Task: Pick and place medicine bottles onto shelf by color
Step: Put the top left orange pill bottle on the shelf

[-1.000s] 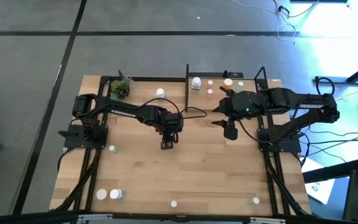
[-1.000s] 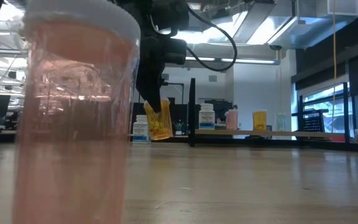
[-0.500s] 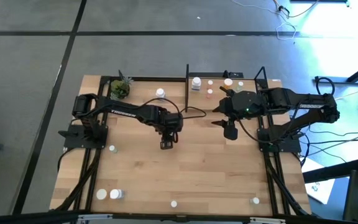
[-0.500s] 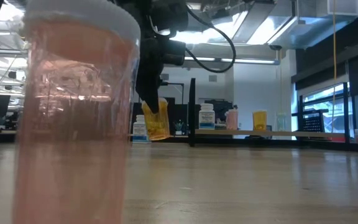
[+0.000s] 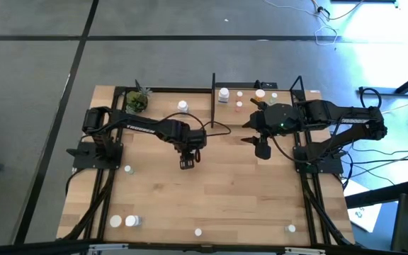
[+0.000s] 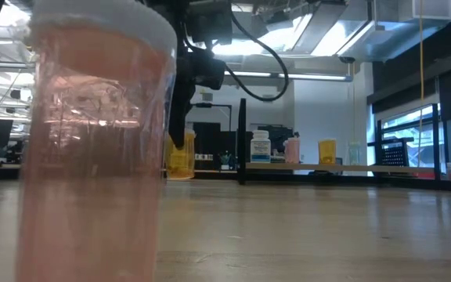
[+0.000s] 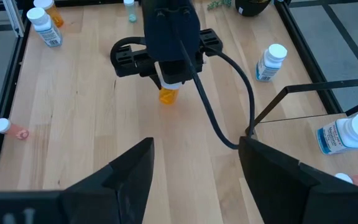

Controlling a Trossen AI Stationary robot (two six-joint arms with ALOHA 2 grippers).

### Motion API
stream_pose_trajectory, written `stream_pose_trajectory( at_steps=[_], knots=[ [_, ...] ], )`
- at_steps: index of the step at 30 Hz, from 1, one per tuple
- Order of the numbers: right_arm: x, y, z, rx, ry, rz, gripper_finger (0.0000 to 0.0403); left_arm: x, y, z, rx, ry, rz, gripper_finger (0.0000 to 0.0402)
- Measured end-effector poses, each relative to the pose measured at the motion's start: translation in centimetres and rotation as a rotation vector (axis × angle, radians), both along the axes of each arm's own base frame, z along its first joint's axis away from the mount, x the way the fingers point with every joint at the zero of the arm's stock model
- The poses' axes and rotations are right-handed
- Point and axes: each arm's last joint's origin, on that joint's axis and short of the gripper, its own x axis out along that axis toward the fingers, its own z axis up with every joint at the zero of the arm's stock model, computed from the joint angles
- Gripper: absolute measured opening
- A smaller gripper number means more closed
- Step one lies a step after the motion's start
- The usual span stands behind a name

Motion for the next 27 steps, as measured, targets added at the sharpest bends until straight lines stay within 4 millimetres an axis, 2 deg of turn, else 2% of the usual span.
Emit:
stream_pose_trajectory(
  at_steps=[10, 27],
  knots=[
    [0.0, 0.0, 0.0, 0.000, -0.003, 0.000, 0.0236, 0.5, 0.0, -1.2, -0.011, 0.021, 0.004, 0.0198],
    [0.1, 0.0, 0.1, 0.001, -0.008, 0.000, 0.0236, 0.6, 0.0, -1.4, -0.026, 0.019, 0.028, 0.0209]
  ],
)
